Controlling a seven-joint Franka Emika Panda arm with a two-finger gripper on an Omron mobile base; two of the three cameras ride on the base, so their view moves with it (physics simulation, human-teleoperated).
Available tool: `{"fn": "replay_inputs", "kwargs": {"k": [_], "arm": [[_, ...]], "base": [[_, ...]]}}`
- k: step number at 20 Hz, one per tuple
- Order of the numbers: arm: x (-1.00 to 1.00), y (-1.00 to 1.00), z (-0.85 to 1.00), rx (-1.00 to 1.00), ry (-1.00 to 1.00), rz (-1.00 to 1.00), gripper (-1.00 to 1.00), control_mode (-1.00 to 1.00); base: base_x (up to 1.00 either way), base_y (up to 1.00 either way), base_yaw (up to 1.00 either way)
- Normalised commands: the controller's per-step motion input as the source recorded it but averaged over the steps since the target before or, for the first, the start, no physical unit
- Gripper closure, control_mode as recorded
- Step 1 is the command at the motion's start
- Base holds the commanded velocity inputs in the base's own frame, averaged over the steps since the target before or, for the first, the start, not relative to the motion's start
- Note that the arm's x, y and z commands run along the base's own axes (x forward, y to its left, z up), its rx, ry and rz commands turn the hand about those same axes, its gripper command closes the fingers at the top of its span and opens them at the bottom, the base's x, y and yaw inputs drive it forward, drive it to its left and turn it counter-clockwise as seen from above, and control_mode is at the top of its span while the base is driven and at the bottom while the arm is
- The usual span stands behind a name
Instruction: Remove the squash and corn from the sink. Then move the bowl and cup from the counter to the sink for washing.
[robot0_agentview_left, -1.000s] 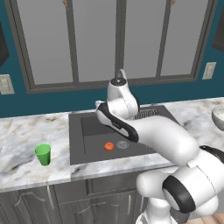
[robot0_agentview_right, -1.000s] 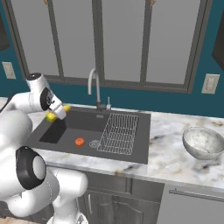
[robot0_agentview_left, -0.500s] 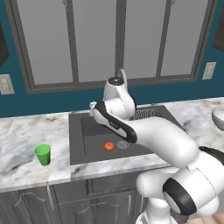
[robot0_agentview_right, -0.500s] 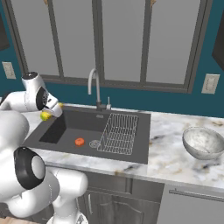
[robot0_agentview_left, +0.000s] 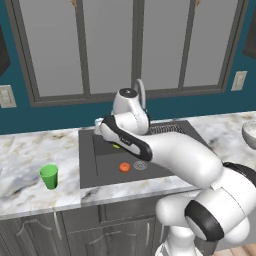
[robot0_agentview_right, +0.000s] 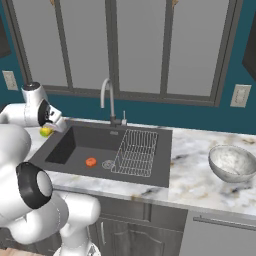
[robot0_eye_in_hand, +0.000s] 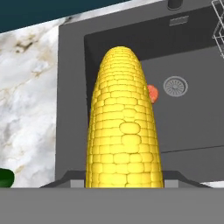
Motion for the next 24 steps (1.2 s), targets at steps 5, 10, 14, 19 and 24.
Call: {"fn": "replay_inputs", "kwargs": {"k": [5, 10, 14, 19, 24], "arm": [[0.06, 0.20, 0.02, 0.08, 0.00, 0.08, 1.00, -1.00], [0.03, 0.28, 0.00, 0.07, 0.00, 0.03, 1.00, -1.00], [0.05, 0.31, 0.00, 0.01, 0.00, 0.03, 1.00, -1.00], [0.09, 0.31, 0.00, 0.00, 0.00, 0.03, 1.00, -1.00], [0.12, 0.27, 0.00, 0.02, 0.00, 0.04, 1.00, -1.00]], "base": [[0.00, 0.00, 0.00], [0.00, 0.00, 0.00], [0.00, 0.00, 0.00], [0.00, 0.00, 0.00], [0.00, 0.00, 0.00]]}}
